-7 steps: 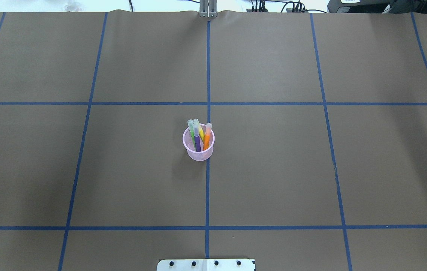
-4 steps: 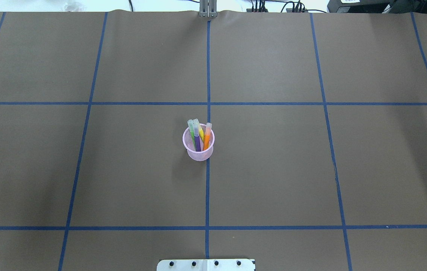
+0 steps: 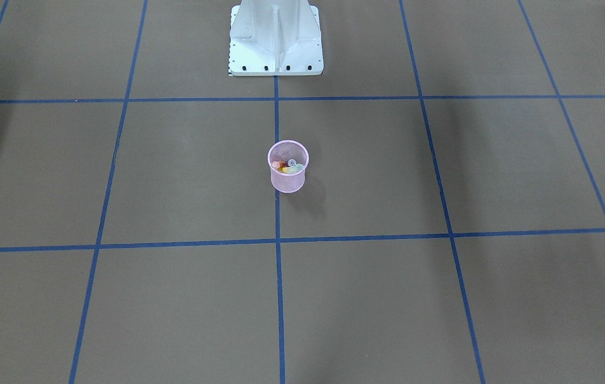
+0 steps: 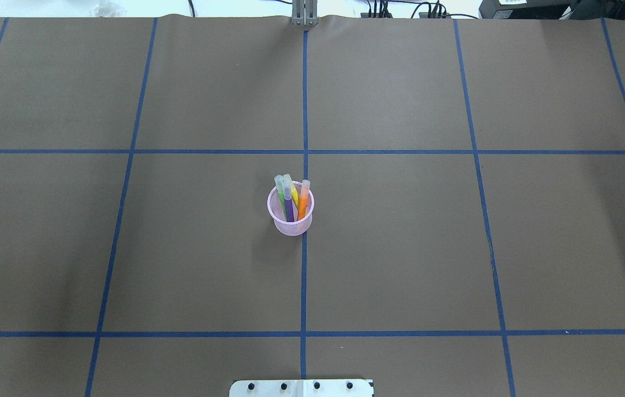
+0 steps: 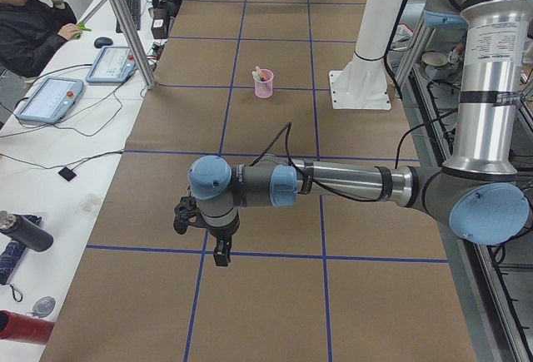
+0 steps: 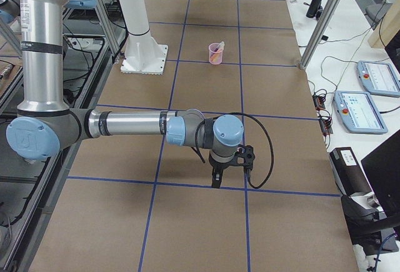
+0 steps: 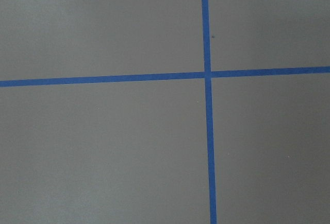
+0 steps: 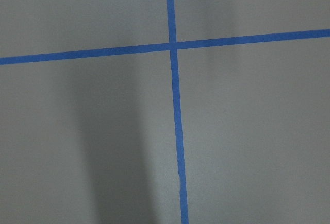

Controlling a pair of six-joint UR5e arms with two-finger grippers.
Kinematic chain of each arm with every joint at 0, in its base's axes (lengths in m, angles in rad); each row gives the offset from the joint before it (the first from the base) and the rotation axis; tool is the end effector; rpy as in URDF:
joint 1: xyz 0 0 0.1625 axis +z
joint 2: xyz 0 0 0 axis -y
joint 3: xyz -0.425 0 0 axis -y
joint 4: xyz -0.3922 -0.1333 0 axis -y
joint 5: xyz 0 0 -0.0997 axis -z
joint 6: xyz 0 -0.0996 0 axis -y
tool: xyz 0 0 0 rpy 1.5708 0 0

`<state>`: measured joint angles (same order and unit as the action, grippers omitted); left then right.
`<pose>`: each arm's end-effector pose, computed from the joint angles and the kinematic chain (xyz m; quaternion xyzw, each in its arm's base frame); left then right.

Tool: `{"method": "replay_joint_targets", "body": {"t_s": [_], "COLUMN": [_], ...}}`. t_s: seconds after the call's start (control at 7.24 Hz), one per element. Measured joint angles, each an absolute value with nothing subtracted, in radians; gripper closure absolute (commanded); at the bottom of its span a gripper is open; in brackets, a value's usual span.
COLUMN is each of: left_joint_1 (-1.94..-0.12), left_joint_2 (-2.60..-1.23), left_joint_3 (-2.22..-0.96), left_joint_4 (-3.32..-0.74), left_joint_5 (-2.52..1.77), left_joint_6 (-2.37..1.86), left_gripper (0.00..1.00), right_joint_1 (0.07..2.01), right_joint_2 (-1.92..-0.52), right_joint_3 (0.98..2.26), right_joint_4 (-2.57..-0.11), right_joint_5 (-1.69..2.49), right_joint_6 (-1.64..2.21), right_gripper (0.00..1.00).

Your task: Collect pens into pen holder

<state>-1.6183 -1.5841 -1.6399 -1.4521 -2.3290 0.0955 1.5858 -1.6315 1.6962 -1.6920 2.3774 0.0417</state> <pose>-0.0882 -0.4899 0.6311 0.0096 0.3703 0.0156 0.9287 0.0683 -0.4603 0.6358 -0.0312 -0.3919 0.0371 0.9187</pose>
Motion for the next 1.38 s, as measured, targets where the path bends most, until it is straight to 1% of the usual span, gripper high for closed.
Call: {"method": "replay_joint_targets", "body": {"t_s": [0.55,1.38], "left_joint_1": [-1.610,-1.609], "left_joint_2": [-1.578,-1.586], "left_joint_3": [-1.639,-1.638], "left_joint_4": [-1.513,-1.514], "left_joint_5": [-2.342,-2.336], "left_joint_6": [0.006,0.003], "left_gripper": [0.00,0.00], "right_joint_1": [1.591,1.591], "right_joint_2": [-1.627,-1.622], "right_joint_3": [1.700,1.700], "right_joint_4": [-1.690,-1.690], "right_joint_5": [2.371,2.371], "right_joint_6": [0.042,0.044], "right_gripper": [0.01,0.01]}}
